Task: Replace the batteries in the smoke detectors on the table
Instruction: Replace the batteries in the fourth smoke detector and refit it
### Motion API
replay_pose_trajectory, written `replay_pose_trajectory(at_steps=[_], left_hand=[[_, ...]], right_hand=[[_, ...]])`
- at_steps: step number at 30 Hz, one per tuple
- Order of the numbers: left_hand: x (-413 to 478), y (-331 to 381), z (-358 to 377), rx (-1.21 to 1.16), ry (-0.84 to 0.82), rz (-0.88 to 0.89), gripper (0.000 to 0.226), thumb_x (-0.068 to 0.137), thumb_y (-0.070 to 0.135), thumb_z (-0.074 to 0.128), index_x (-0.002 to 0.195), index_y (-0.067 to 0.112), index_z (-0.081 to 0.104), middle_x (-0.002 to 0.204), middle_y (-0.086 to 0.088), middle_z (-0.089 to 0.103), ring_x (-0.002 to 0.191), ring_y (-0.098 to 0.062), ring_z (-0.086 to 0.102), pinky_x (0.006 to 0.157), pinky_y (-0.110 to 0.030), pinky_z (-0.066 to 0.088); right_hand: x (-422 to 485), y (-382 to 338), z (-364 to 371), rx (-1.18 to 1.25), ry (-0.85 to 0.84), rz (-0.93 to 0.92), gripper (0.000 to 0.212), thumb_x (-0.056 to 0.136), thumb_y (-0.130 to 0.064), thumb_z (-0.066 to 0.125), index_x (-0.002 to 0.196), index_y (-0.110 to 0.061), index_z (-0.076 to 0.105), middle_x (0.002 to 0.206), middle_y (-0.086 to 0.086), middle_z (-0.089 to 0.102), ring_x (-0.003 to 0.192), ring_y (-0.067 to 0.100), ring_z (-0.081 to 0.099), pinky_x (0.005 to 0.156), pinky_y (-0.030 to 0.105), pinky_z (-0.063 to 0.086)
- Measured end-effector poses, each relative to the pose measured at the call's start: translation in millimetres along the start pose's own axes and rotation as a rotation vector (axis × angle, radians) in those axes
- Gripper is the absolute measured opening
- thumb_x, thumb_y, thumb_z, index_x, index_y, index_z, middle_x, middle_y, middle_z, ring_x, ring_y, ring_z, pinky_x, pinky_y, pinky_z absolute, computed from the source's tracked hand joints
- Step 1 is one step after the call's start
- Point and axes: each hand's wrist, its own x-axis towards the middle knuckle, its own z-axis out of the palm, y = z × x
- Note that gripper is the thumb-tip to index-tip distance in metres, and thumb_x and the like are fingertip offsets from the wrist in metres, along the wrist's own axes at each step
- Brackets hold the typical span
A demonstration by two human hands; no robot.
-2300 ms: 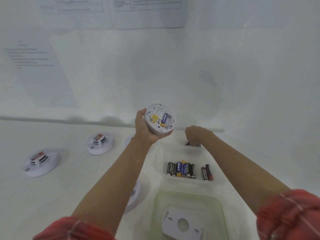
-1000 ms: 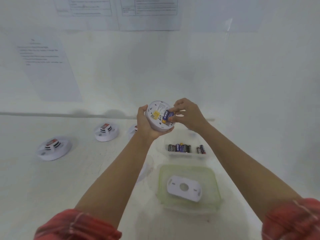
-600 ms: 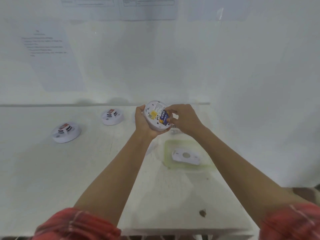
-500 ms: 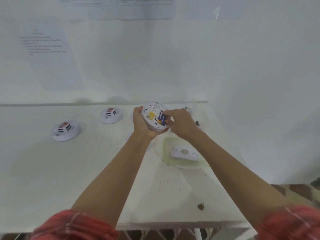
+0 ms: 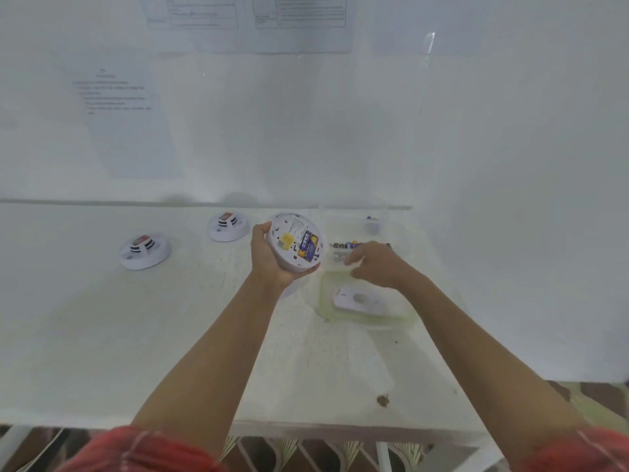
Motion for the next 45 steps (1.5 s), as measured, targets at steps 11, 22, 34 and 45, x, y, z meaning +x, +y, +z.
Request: replay_pose_trajectory(at_steps=[11,22,34,45], left_hand=[[-9,-11,-4,0.005,-0.007,0.001,0.043,0.089,0.045,0.028,0.103,0.018,0.058,0.104,-0.012,0.058,0.093,-0.031,0.053,0.081,-0.041,0.042],[-11,-7,10,-0.010,-0.105,-0.039,0.049,0.073,0.042,0.041,0.111,0.015,0.054,0.104,-0.014,0.059,0.092,-0.030,0.053,0.084,-0.038,0.039],[-4,-8,16,-0.014,-0.143,-0.070,0.052,0.064,0.040,0.046,0.109,0.016,0.054,0.103,-0.010,0.057,0.091,-0.028,0.054,0.081,-0.035,0.037],[0,-9,18,-0.029,-0.145,-0.069,0.052,0.067,0.040,0.047,0.114,0.017,0.053,0.101,-0.012,0.060,0.089,-0.029,0.057,0.081,-0.037,0.041]], right_hand=[[-18,11,10,-0.172,-0.271,0.005,0.049,0.075,-0.027,0.075,0.121,-0.018,0.059,0.119,0.002,0.050,0.100,0.014,0.047,0.086,0.026,0.039],[-3,-32,-24,0.403,0.207,-0.205,0.042,0.064,-0.011,0.082,0.102,-0.023,0.067,0.109,0.002,0.056,0.090,0.013,0.053,0.073,0.018,0.042],[7,-48,-3,0.346,0.164,-0.307,0.046,0.069,-0.008,0.079,0.113,-0.012,0.067,0.113,0.004,0.048,0.102,0.008,0.044,0.079,0.006,0.033],[13,-44,-5,0.245,0.166,-0.330,0.042,0.072,-0.015,0.078,0.112,-0.014,0.068,0.122,0.001,0.047,0.105,0.009,0.045,0.087,0.021,0.036]])
